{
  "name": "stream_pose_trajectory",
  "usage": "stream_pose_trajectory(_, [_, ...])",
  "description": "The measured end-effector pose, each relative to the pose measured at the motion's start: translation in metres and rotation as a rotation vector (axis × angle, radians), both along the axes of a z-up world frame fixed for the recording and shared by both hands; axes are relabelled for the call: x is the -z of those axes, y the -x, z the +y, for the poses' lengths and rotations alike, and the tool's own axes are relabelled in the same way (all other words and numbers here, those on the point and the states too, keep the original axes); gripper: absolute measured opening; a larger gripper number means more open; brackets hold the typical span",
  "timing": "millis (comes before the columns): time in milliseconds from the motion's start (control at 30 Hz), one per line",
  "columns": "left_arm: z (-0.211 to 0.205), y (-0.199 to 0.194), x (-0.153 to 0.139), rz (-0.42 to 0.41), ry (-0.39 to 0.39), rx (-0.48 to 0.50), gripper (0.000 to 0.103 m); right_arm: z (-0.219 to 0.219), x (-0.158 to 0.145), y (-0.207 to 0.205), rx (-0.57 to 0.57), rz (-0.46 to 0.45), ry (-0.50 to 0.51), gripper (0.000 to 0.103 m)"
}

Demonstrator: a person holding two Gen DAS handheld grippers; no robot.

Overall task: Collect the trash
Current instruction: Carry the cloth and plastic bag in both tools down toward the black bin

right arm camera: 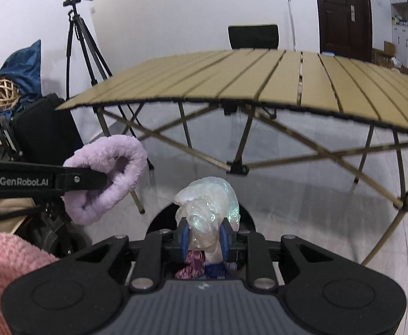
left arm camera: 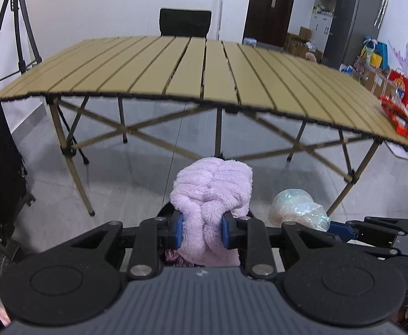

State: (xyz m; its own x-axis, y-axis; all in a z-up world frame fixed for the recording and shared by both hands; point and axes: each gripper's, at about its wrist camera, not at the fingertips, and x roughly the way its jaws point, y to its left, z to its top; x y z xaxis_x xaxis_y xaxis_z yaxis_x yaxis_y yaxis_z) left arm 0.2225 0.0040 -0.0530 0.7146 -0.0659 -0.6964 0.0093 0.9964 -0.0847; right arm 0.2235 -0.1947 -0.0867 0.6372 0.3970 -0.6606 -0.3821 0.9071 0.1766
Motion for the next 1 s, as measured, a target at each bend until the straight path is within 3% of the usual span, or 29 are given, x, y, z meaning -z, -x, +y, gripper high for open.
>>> stream_pose_trajectory(433, [0.008, 0.018, 0.063, 0.123, -0.019, -0.004, 0.026, 0.009, 0.059, 0.019, 0.012, 0.141, 0.043, 0.021])
stream_pose_trajectory(867, [0.021, 0.017, 0.127, 0.246, -0.014, -0.027, 0.026, 0.018, 0.100, 0.021, 0.006, 0.265, 0.096, 0.021])
stream_pose_trajectory(1000, [0.023, 0.013, 0.135, 0.286, -0.015, -0.043, 0.026, 0.022, 0.112, 0.019, 0.004, 0.314, 0.100, 0.021])
